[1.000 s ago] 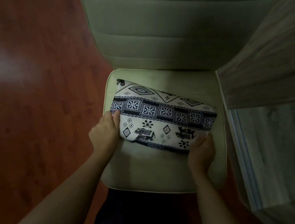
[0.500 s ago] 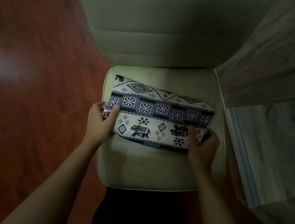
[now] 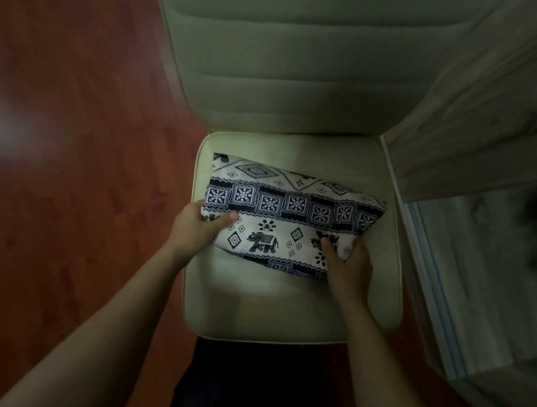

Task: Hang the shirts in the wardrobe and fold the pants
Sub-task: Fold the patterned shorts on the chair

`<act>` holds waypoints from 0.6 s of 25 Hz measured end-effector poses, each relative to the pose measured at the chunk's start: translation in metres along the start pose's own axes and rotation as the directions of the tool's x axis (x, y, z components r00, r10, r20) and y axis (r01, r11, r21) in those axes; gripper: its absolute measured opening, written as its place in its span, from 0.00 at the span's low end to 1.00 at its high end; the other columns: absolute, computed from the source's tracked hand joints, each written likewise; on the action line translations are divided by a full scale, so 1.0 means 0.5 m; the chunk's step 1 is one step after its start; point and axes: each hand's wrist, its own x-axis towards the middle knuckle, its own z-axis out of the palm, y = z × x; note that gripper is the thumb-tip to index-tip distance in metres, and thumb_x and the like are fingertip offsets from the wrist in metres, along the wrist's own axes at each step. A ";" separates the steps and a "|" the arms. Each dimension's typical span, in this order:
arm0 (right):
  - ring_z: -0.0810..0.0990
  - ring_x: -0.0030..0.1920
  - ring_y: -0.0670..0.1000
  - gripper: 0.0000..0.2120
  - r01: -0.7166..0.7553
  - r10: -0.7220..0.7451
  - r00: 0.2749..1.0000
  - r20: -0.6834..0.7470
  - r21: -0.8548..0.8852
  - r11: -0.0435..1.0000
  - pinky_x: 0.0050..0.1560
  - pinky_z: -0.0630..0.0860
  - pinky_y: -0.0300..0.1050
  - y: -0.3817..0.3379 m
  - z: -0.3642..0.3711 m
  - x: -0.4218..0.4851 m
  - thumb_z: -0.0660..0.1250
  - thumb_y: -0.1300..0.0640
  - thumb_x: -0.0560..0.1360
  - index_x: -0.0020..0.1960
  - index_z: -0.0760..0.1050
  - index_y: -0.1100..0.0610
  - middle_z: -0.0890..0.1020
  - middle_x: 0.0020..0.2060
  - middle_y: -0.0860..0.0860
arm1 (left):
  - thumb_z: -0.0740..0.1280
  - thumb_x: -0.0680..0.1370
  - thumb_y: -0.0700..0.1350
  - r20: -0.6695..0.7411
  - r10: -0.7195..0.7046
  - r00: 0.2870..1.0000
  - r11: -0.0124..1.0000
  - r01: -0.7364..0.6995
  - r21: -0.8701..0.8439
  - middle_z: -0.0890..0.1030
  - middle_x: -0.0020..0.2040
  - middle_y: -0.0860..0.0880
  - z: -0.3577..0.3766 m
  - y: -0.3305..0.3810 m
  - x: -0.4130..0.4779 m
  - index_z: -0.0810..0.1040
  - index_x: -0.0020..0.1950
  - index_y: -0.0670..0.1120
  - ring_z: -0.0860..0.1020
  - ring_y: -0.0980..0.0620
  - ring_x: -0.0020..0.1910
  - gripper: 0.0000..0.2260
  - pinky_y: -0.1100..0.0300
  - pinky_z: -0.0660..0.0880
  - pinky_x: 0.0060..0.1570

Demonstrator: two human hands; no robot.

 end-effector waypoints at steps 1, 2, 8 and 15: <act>0.77 0.59 0.55 0.20 0.016 -0.016 1.000 -0.021 0.005 1.000 0.55 0.69 0.40 -0.018 -0.010 -0.017 0.69 0.53 0.73 0.63 0.73 0.57 0.79 0.58 0.56 | 0.73 0.72 0.50 -0.043 0.055 0.998 0.995 -0.052 0.082 0.84 0.45 0.50 0.002 0.017 -0.017 0.81 0.49 0.46 0.83 0.49 0.45 0.10 0.52 0.79 0.49; 0.77 0.59 0.54 0.20 0.025 -0.024 0.999 -0.039 0.015 1.000 0.55 0.69 0.40 -0.040 -0.024 -0.037 0.69 0.53 0.73 0.63 0.72 0.57 0.79 0.58 0.55 | 0.72 0.72 0.50 -0.085 0.105 0.991 0.984 -0.092 0.153 0.84 0.45 0.52 0.001 0.039 -0.036 0.80 0.50 0.47 0.82 0.51 0.45 0.11 0.56 0.77 0.47; 0.81 0.45 0.51 0.13 0.244 -0.230 0.945 -0.234 0.033 0.969 0.43 0.73 0.38 -0.205 -0.170 -0.129 0.72 0.54 0.71 0.53 0.77 0.58 0.82 0.44 0.51 | 0.73 0.71 0.52 -0.173 0.352 0.920 0.924 -0.311 0.223 0.84 0.44 0.52 -0.042 0.243 -0.155 0.80 0.53 0.47 0.81 0.55 0.42 0.14 0.60 0.77 0.44; 0.80 0.39 0.53 0.10 0.479 -0.346 0.721 -0.601 0.071 0.875 0.38 0.71 0.43 -0.525 -0.417 -0.247 0.73 0.54 0.70 0.44 0.76 0.59 0.80 0.36 0.50 | 0.75 0.69 0.50 -0.164 0.733 0.660 0.680 -0.713 0.170 0.83 0.43 0.50 -0.124 0.681 -0.339 0.81 0.50 0.44 0.80 0.51 0.42 0.15 0.61 0.71 0.39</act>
